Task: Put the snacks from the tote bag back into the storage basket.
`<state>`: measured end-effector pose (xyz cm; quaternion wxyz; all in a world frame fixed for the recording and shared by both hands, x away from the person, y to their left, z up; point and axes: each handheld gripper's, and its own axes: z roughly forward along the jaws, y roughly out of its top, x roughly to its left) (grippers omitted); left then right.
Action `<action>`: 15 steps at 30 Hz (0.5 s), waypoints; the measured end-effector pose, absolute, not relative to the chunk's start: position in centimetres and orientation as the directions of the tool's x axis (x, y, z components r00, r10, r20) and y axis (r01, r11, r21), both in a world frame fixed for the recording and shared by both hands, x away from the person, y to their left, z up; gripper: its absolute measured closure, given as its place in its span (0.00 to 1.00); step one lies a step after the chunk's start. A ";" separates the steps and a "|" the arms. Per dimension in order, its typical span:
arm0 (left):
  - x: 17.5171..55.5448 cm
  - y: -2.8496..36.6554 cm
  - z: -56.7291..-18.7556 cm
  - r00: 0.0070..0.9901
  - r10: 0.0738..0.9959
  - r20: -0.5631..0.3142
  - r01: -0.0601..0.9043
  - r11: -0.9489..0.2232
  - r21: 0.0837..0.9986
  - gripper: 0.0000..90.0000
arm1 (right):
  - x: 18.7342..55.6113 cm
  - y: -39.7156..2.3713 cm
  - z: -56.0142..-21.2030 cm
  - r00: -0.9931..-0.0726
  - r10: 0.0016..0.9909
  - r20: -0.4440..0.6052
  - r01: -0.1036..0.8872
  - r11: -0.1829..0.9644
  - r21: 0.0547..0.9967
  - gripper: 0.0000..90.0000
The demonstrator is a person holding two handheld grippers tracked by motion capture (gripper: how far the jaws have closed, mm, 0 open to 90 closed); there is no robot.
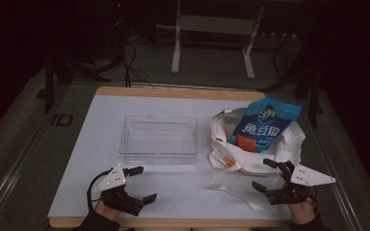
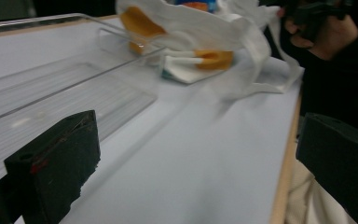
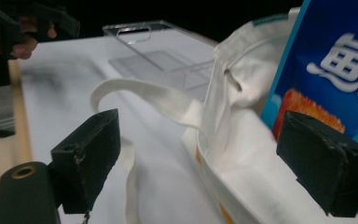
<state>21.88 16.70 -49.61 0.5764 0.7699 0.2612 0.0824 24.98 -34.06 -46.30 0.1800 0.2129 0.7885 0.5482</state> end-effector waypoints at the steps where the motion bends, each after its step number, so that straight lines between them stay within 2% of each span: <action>1: 21.9 16.7 -49.7 0.860 0.470 -0.197 0.315 -0.187 0.930 0.00 | 25.1 -34.2 -46.2 -0.850 0.526 -0.037 0.155 0.316 0.936 0.15; 4: 22.1 16.6 -49.7 0.871 0.411 -0.270 0.360 -0.159 0.919 0.00 | 25.1 -34.6 -45.6 -0.859 0.513 -0.009 0.184 0.324 0.928 0.15; 6: 22.1 16.3 -49.6 0.867 0.413 -0.279 0.377 -0.177 0.909 0.00 | 25.0 -34.7 -45.4 -0.864 0.503 0.004 0.191 0.320 0.928 0.15; 10: 21.8 15.8 -48.9 0.853 0.459 -0.248 0.380 -0.219 0.899 0.00 | 24.8 -34.9 -45.2 -0.869 0.494 0.003 0.192 0.331 0.924 0.14; 15: 22.1 15.4 -48.0 0.877 0.411 -0.250 0.358 -0.210 0.910 0.00 | 24.4 -35.1 -44.8 -0.871 0.492 -0.017 0.181 0.352 0.918 0.14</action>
